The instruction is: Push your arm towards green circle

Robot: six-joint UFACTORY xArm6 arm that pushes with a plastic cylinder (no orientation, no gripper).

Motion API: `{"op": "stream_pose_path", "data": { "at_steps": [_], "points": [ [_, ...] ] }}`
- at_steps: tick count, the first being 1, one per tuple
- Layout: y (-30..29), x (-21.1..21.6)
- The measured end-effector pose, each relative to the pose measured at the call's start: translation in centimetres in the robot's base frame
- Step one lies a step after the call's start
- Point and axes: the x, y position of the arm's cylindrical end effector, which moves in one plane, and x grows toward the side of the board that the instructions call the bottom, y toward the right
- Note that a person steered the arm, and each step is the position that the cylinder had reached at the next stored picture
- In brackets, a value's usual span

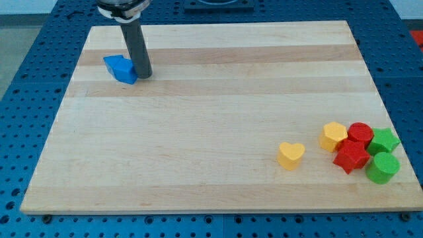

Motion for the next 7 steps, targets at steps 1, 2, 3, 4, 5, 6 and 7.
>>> {"op": "stream_pose_path", "data": {
  "at_steps": [1,2,3,4,5,6,7],
  "points": [
    [-0.1,0.0],
    [3.4,0.7],
    [3.5,2.3],
    [3.5,3.0],
    [3.5,3.0],
    [3.5,3.0],
    [4.4,4.1]
  ]
}}
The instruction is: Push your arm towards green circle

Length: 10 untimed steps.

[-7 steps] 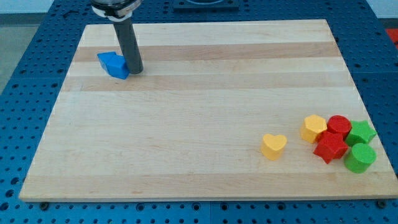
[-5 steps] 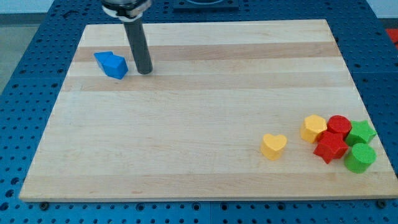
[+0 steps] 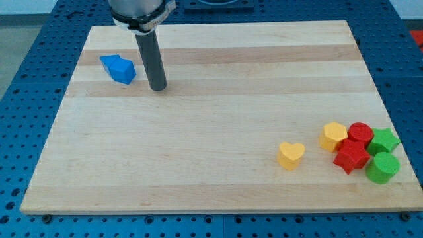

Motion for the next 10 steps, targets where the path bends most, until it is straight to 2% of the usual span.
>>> {"op": "stream_pose_path", "data": {
  "at_steps": [1,2,3,5,6,7,8,10],
  "points": [
    [2.9,5.9],
    [4.0,9.1],
    [4.2,10.2],
    [11.2,16.4],
    [11.3,16.4],
    [14.8,20.3],
    [15.4,20.9],
    [22.3,21.6]
  ]
}}
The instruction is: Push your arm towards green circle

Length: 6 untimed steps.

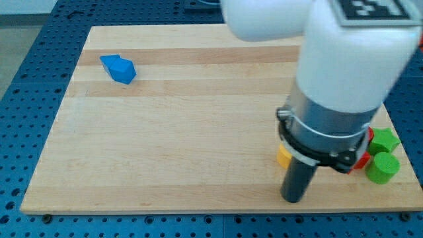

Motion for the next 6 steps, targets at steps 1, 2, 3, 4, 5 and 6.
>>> {"op": "stream_pose_path", "data": {
  "at_steps": [1,2,3,4,5,6],
  "points": [
    [0.2,0.0],
    [0.2,0.0],
    [1.4,0.5],
    [2.9,1.1],
    [2.9,1.1],
    [5.9,1.2]
  ]
}}
